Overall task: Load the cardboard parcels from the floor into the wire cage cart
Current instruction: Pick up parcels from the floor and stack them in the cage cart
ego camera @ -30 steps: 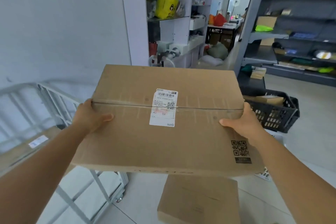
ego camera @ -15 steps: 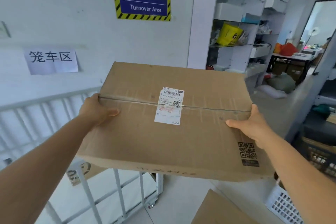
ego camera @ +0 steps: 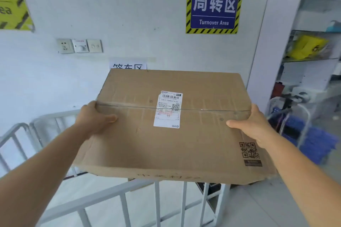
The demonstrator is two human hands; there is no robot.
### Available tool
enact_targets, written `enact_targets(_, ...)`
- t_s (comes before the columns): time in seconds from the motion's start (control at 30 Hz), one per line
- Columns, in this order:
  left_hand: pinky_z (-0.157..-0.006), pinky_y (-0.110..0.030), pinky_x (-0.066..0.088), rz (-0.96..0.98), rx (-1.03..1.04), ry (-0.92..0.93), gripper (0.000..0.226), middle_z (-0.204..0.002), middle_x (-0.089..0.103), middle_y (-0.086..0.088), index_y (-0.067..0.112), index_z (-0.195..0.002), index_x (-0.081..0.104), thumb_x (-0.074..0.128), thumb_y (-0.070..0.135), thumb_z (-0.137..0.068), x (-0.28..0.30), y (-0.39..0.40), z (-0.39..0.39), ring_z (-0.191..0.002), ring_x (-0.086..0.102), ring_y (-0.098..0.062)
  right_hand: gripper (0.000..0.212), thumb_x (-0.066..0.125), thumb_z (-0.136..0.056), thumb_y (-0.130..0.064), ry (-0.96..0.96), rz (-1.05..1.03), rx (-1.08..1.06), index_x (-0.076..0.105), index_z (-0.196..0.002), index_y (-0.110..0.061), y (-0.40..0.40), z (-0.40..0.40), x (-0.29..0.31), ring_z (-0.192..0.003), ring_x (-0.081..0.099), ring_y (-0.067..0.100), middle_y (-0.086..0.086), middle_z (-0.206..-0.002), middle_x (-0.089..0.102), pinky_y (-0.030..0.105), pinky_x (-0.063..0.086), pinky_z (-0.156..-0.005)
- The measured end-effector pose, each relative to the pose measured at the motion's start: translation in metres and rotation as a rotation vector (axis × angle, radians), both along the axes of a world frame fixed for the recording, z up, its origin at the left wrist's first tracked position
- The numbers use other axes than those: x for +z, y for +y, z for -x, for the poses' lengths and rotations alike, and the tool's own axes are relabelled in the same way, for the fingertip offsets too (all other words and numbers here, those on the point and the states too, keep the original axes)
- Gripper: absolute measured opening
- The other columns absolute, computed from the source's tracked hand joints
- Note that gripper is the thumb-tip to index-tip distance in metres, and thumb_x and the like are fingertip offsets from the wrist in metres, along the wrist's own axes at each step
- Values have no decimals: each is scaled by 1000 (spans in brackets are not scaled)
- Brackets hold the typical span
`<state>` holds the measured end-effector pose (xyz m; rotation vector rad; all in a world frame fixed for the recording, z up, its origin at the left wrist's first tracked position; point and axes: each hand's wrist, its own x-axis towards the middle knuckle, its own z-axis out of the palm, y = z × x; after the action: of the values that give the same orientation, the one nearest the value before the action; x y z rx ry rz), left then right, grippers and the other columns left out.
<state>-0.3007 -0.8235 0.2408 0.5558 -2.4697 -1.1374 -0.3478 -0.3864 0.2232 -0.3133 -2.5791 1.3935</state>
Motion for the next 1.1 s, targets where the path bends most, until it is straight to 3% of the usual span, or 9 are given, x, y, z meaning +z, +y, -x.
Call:
enact_targets(0.13,-74,-39,51,28,84,-7,75,-123,53,-11,14,-128,50,82,37,-65,3,-72,-5,-99,58,-32,106,90,-59,-38,10,-3,75,30,-145,-19,-75,26,-3,-128,47,30,7,-144,43,48,43,-102)
enact_targets(0.3,-79,-45,55,-19,178,-10,78,-119,56,-9,15,-126,52,83,40,-59,-7,-145,-17,-98,60,-31,93,90,-64,-30,9,-1,178,36,-139,-17,-157,62,-9,-126,48,29,8,-140,46,44,44,-100)
enact_targets(0.4,-77,-42,53,-43,237,-14,72,-117,57,-7,15,-124,52,85,36,-64,-17,-180,-18,-97,59,-29,99,91,-62,-29,3,-20,242,34,-142,-18,-202,85,-10,-127,47,29,7,-142,45,44,43,-101)
enact_targets(0.57,-60,-29,42,-77,334,-10,63,-113,57,-5,13,-122,53,84,27,-70,-38,-229,-7,-89,54,-23,105,90,-64,-27,-13,-20,340,28,-148,-18,-267,134,-24,-132,43,28,7,-148,40,42,40,-104)
enact_targets(0.67,-65,-32,43,-73,385,-45,68,-118,56,-5,13,-127,51,84,29,-70,-53,-262,9,-92,54,-25,100,90,-65,-24,-42,-6,392,31,-145,-17,-308,171,-41,-131,45,27,7,-146,43,41,40,-104)
enact_targets(0.77,-72,-36,47,-84,438,-79,72,-118,56,-4,14,-129,49,85,30,-69,-71,-293,29,-96,57,-26,110,91,-61,-30,-95,-7,443,26,-148,-17,-347,211,-66,-132,44,27,6,-147,42,42,40,-105)
enact_targets(0.9,-78,-39,50,-69,507,-150,84,-123,58,-7,14,-135,48,88,34,-63,-100,-327,54,-103,59,-28,98,90,-65,-24,-148,-25,492,32,-143,-14,-391,255,-100,-130,46,28,8,-143,45,41,41,-101)
enact_targets(1.1,-86,-46,52,-78,616,-295,86,-124,57,-9,16,-135,48,88,36,-61,-151,-359,72,-104,59,-30,118,90,-64,-29,-279,-60,570,15,-154,-17,-447,303,-159,-138,37,29,8,-153,33,46,36,-109)
